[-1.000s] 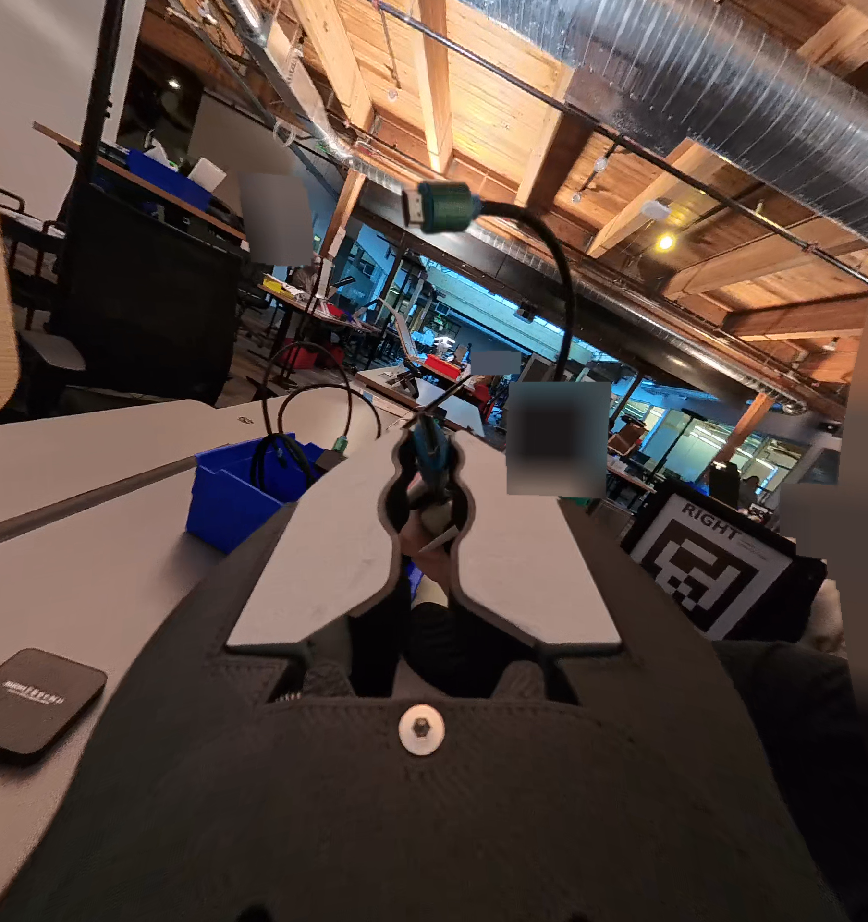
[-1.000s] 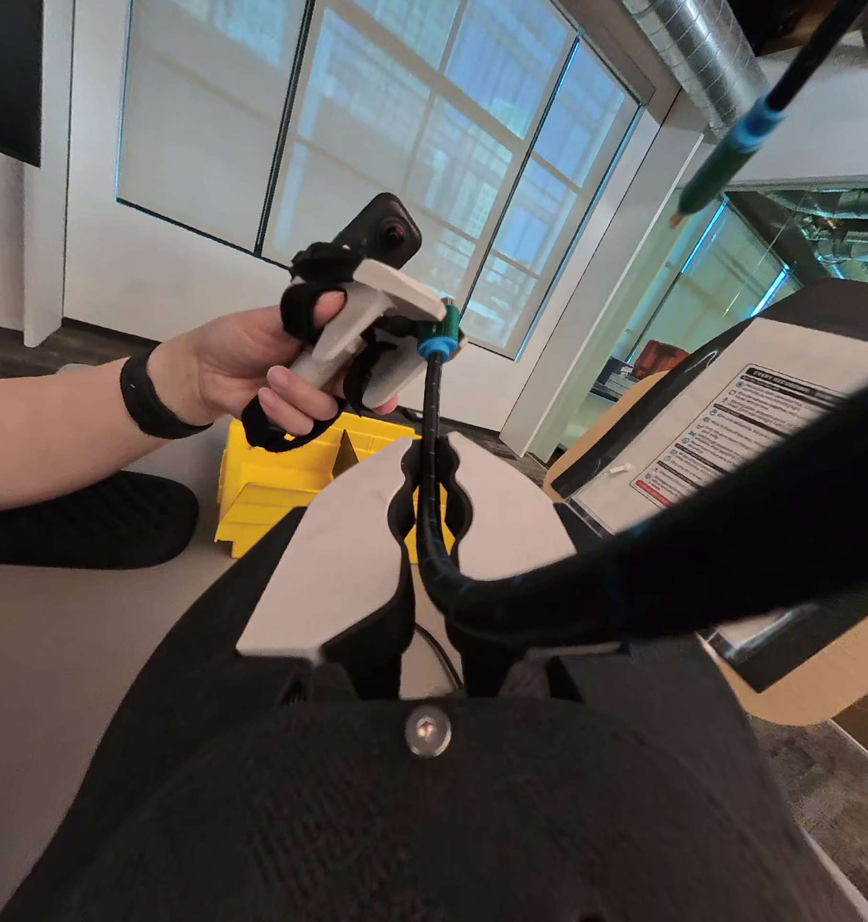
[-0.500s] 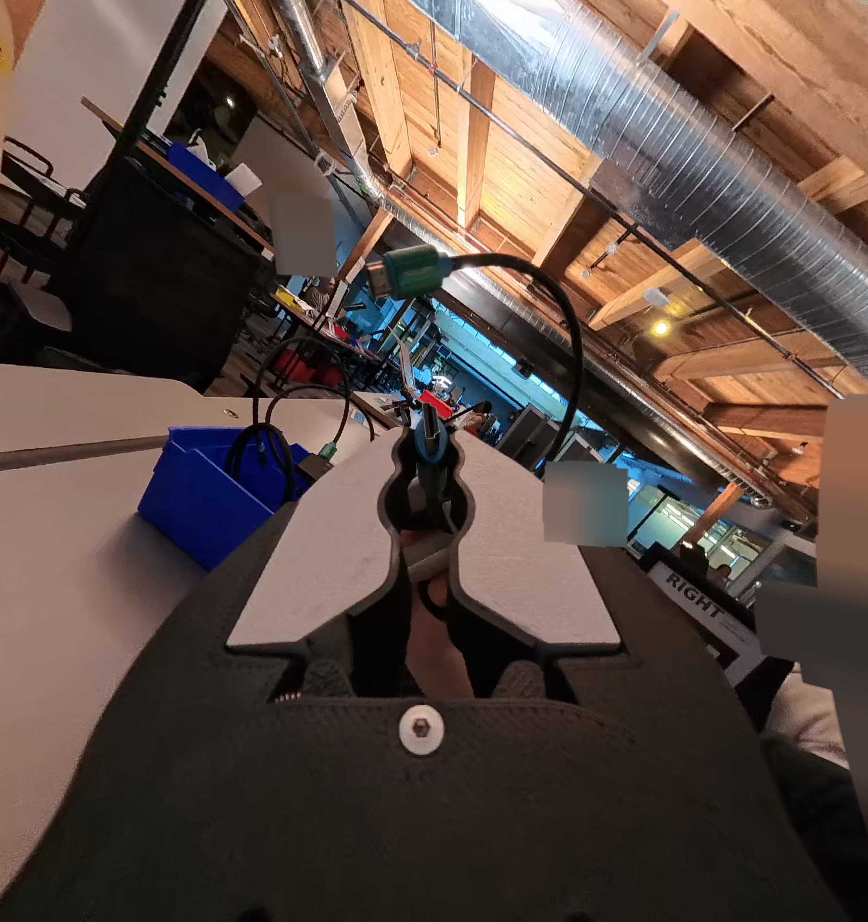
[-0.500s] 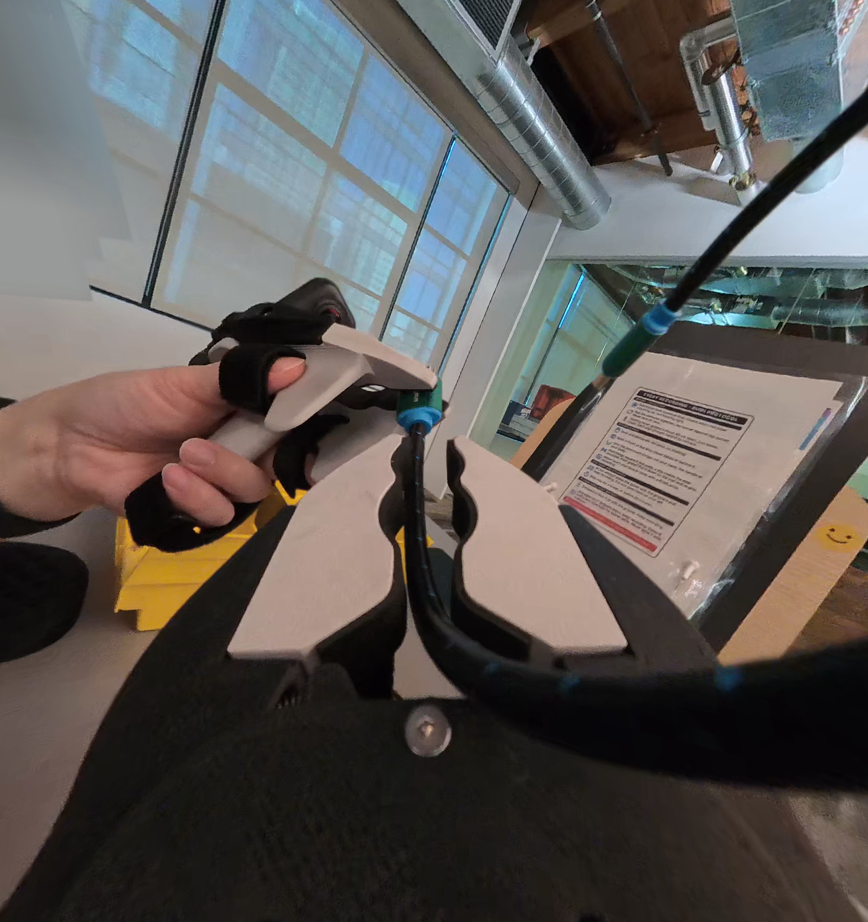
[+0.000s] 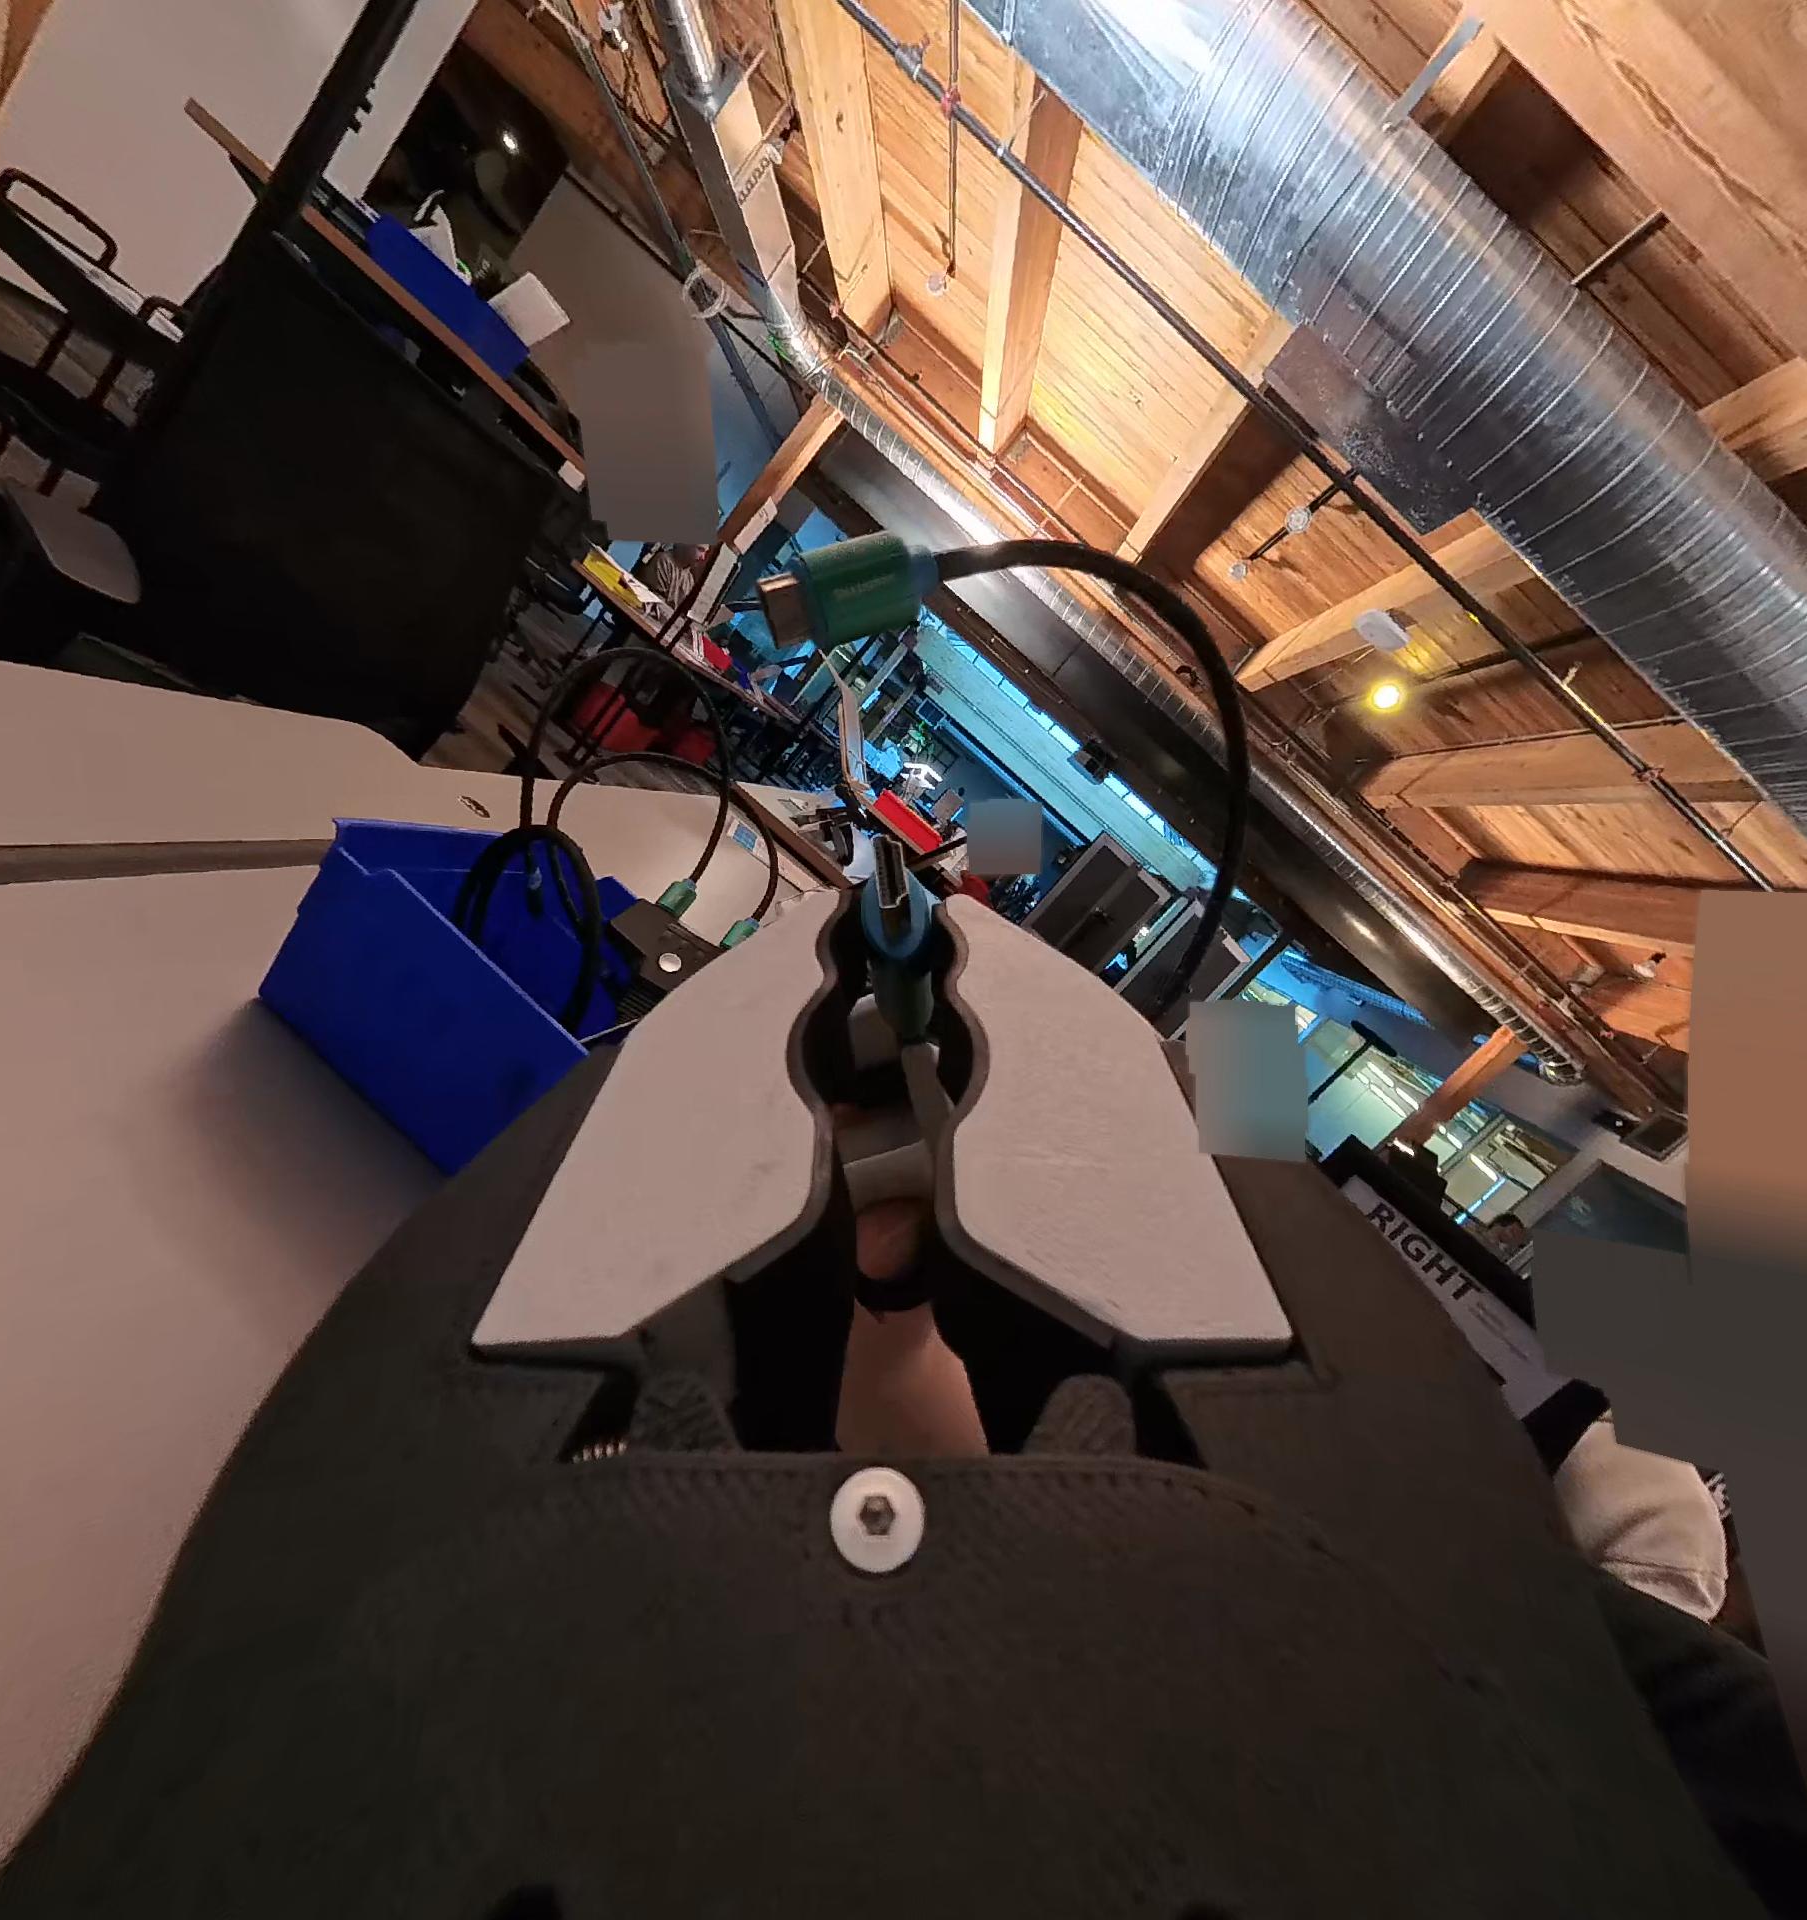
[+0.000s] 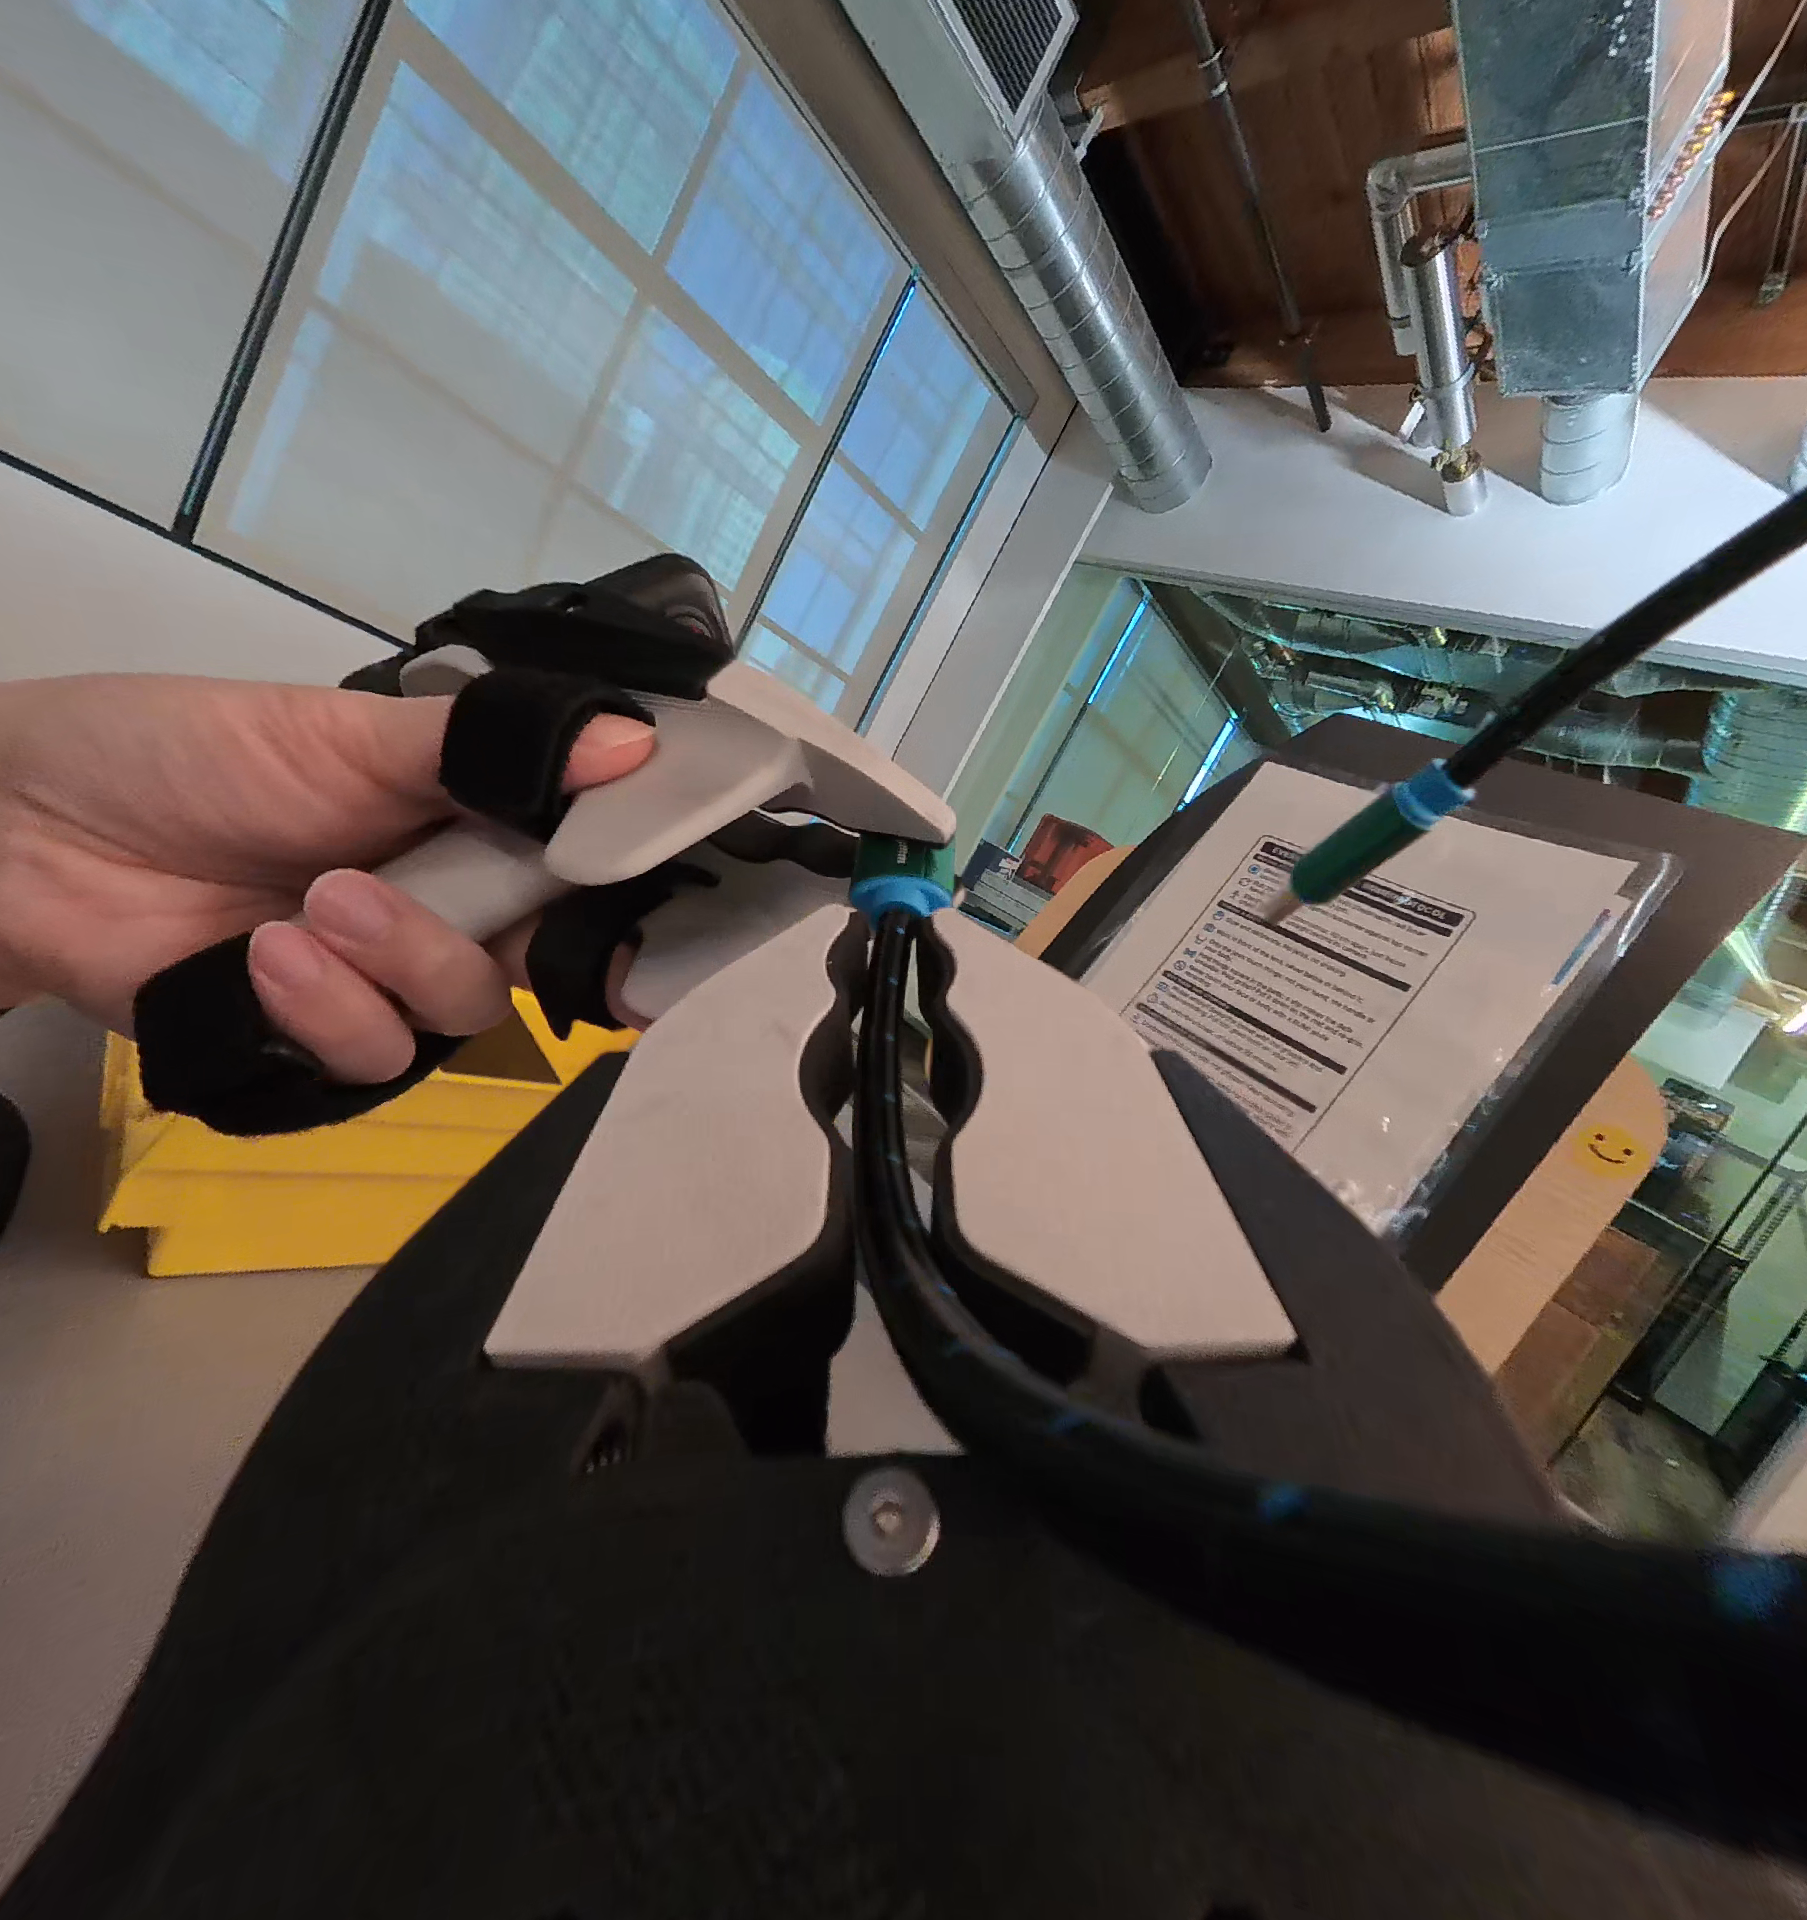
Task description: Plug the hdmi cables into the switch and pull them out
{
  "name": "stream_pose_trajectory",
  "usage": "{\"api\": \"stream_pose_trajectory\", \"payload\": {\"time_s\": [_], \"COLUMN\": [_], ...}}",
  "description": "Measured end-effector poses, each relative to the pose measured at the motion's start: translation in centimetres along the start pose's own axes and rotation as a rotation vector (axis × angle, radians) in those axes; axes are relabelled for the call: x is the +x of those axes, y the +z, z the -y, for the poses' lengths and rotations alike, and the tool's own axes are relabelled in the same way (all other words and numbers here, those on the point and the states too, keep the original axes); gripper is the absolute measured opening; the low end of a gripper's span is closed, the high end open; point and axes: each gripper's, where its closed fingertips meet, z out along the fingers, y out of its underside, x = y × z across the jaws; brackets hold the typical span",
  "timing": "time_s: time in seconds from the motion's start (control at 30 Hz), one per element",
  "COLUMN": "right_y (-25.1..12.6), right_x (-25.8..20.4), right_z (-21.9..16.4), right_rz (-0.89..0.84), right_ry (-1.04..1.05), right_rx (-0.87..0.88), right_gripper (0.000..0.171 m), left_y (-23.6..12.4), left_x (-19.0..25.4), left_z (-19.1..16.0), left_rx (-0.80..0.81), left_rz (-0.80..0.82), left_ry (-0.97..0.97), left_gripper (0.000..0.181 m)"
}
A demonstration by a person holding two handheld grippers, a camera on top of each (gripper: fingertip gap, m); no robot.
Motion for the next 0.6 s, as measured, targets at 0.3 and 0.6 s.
{"api": "stream_pose_trajectory", "payload": {"time_s": [0.3, 0.6], "right_y": [-0.3, -3.9], "right_x": [0.8, 8.1], "right_z": [0.4, 5.2], "right_rz": [0.051, 0.026], "right_ry": [-0.029, 0.018], "right_rx": [-0.063, -0.129], "right_gripper": [0.008, 0.007], "left_y": [0.2, -2.7], "left_x": [0.4, -11.4], "left_z": [-0.2, -3.1], "left_rx": [-0.069, -0.512], "left_rz": [-0.074, 0.528], "left_ry": [-0.003, 0.579], "left_gripper": [0.012, 0.051]}}
